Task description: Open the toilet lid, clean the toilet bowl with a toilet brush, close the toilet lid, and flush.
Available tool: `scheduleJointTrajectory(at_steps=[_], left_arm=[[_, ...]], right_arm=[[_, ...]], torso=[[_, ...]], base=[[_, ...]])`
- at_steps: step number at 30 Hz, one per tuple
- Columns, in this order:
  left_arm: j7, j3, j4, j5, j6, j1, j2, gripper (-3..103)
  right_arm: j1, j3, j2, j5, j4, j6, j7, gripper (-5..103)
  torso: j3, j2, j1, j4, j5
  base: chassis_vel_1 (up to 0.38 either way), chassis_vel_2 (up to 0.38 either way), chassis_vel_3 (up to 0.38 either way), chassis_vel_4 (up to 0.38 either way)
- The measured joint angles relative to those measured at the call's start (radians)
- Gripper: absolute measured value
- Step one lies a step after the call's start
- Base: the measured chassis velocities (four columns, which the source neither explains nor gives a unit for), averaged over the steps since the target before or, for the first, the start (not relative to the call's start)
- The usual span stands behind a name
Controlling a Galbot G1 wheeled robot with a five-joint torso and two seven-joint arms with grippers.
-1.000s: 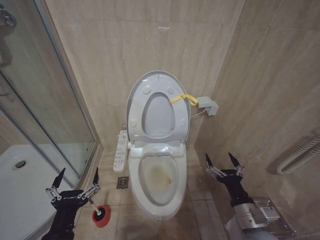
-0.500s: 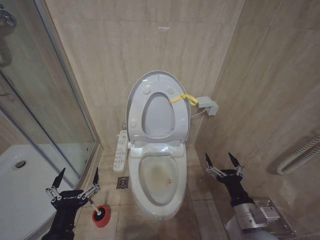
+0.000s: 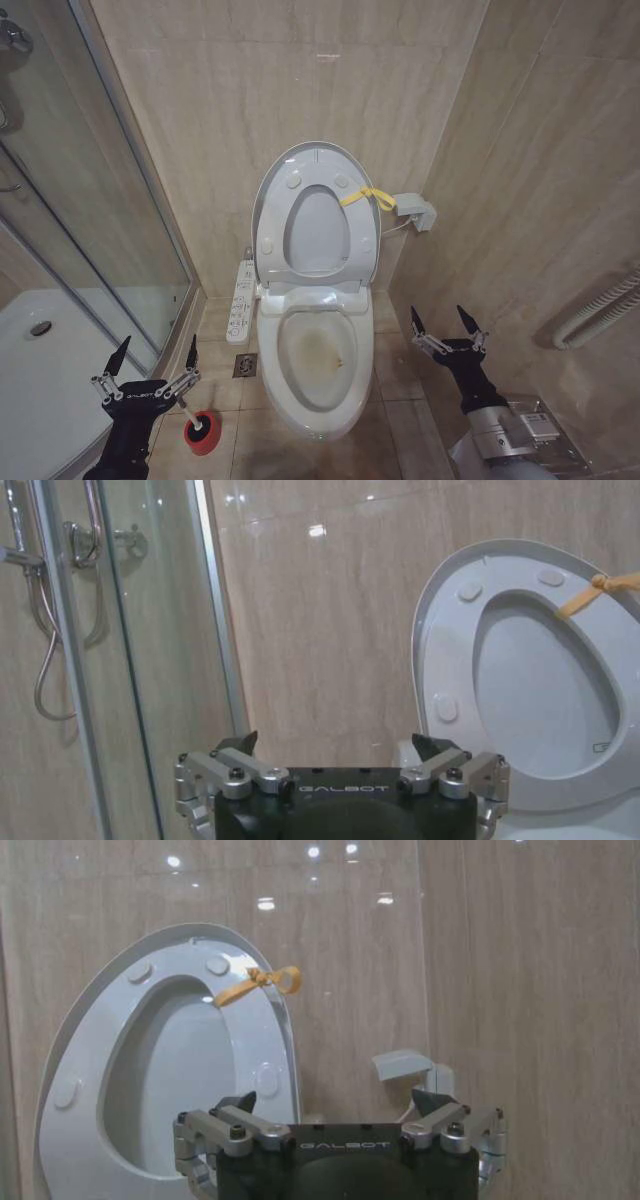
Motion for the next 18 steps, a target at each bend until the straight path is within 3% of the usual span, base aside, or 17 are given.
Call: scheduleJointTrajectory(at_steps=[18], left_arm=[[0.0,0.0,0.0,0.0,0.0,0.0,0.0,100]], right_arm=[[0.0,0.0,0.0,0.0,0.0,0.0,0.0,100]], torso=[[0.0,0.0,0.0,0.0,0.0]], base=[[0.0,0.0,0.0,0.0]])
